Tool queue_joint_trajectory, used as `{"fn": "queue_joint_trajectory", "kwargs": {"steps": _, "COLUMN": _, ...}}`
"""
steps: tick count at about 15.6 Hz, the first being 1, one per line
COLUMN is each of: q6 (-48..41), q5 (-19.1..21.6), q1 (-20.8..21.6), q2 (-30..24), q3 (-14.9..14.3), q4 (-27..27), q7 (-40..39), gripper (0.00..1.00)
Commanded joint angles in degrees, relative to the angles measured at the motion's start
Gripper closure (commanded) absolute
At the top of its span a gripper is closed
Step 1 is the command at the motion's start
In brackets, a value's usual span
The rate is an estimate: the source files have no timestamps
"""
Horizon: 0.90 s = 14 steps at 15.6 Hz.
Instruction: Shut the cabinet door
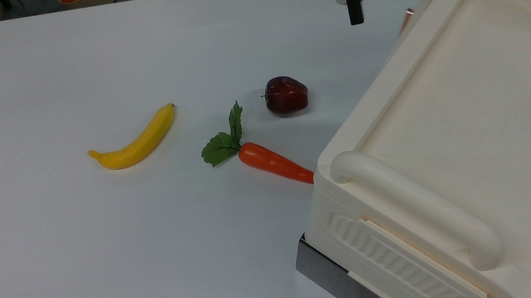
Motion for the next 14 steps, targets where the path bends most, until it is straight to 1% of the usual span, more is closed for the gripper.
{"fn": "queue_joint_trajectory", "kwargs": {"steps": 1, "q6": -2.0, "q5": 0.3, "q1": -0.3, "q2": -1.1, "q3": -1.1, "q4": -1.2, "q7": 0.1, "gripper": 1.0}}
{"fn": "queue_joint_trajectory", "kwargs": {"steps": 5, "q6": -2.8, "q5": 0.1, "q1": -0.4, "q2": -0.8, "q3": -1.1, "q4": -1.4, "q7": -0.1, "gripper": 1.0}}
{"fn": "queue_joint_trajectory", "kwargs": {"steps": 7, "q6": -6.6, "q5": -0.2, "q1": -1.3, "q2": -1.0, "q3": -1.2, "q4": -1.7, "q7": -1.7, "gripper": 1.0}}
{"fn": "queue_joint_trajectory", "kwargs": {"steps": 9, "q6": -12.2, "q5": -0.1, "q1": -2.9, "q2": -1.0, "q3": -1.2, "q4": -1.8, "q7": -6.4, "gripper": 1.0}}
{"fn": "queue_joint_trajectory", "kwargs": {"steps": 11, "q6": -16.9, "q5": -0.3, "q1": -5.2, "q2": -1.2, "q3": -1.2, "q4": -2.1, "q7": -8.5, "gripper": 1.0}}
{"fn": "queue_joint_trajectory", "kwargs": {"steps": 13, "q6": -21.2, "q5": -1.1, "q1": -7.9, "q2": -3.2, "q3": -1.2, "q4": -4.2, "q7": -11.2, "gripper": 1.0}}
{"fn": "queue_joint_trajectory", "kwargs": {"steps": 14, "q6": -23.2, "q5": -2.2, "q1": -8.9, "q2": -4.2, "q3": -1.2, "q4": -5.3, "q7": -14.0, "gripper": 1.0}}
